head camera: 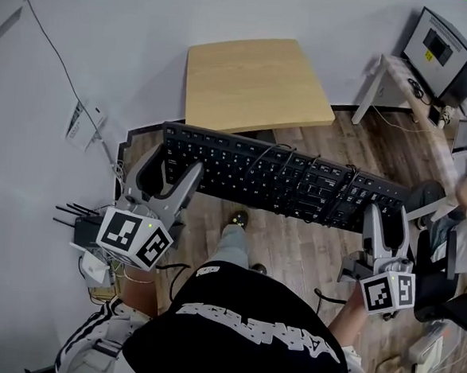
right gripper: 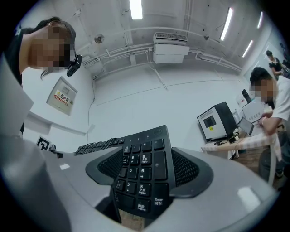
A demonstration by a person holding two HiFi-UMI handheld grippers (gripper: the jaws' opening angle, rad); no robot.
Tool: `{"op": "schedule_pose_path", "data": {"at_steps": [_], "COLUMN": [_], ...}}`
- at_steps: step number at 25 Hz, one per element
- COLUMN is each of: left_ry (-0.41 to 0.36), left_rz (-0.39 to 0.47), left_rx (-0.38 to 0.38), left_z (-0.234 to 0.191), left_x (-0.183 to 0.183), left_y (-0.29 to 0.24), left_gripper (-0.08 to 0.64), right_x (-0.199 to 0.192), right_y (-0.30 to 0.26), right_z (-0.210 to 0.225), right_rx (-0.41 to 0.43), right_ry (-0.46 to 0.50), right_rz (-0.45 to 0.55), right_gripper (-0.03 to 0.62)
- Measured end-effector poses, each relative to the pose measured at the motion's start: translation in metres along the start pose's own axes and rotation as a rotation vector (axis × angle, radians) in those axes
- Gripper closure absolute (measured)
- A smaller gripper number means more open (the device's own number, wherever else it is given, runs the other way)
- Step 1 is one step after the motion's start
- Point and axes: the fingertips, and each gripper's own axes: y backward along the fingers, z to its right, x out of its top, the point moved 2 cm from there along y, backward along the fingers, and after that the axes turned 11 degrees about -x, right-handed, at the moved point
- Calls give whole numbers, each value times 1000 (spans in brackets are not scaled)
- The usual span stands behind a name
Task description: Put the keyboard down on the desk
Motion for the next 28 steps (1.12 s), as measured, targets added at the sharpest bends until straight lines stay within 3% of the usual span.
{"op": "schedule_pose_path", "data": {"at_steps": [16,28], "left_ry": [23,-1], "left_rz": [37,62], "left_rx": [-28,29], "left_z": [-4,2], "left_x": [-10,-3], "left_y": [-4,5], "left_gripper": [261,261], "right_x": [3,8], "right_y": [5,-9], "right_z": [-3,-2], "right_rx": [-20,47], "right_ry": [40,31], "right_rz": [23,31], "right_gripper": [255,256]}}
